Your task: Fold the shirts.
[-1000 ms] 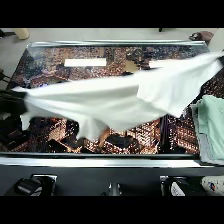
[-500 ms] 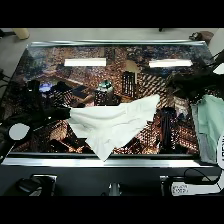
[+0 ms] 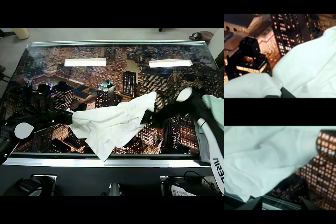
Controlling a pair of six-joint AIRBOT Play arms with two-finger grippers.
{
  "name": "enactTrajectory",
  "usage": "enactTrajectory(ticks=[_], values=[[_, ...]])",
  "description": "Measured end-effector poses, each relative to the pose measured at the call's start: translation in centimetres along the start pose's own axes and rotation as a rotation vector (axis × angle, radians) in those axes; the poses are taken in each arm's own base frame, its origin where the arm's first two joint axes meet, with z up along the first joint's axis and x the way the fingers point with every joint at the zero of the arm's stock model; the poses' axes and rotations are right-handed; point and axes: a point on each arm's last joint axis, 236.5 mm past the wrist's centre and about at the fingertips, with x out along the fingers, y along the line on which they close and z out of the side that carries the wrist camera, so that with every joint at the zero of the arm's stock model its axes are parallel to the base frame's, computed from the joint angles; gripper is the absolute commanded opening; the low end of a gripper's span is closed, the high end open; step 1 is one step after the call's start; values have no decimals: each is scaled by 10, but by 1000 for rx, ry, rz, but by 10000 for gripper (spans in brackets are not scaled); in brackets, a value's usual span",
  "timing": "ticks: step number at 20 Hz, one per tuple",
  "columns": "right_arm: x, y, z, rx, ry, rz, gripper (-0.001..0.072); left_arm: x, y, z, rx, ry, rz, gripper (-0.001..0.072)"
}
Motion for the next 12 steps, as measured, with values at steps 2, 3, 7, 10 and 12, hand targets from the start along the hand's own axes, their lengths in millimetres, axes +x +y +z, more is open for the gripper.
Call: enactTrajectory(ticks=[2,3,7,10,12], values=[[33,3,-20,14,36,14,506,-1,0,-5,7,21,-1,24],[46,6,-29,19,54,23,506,-1,-1,-6,10,25,-2,24],[85,20,-35,56,50,68,480,-4,-2,-12,17,46,-5,24],[97,31,-17,102,-26,115,25,-6,-2,-13,20,51,-6,24],[98,37,-7,123,-64,141,18,-7,-3,-13,21,52,-7,24]])
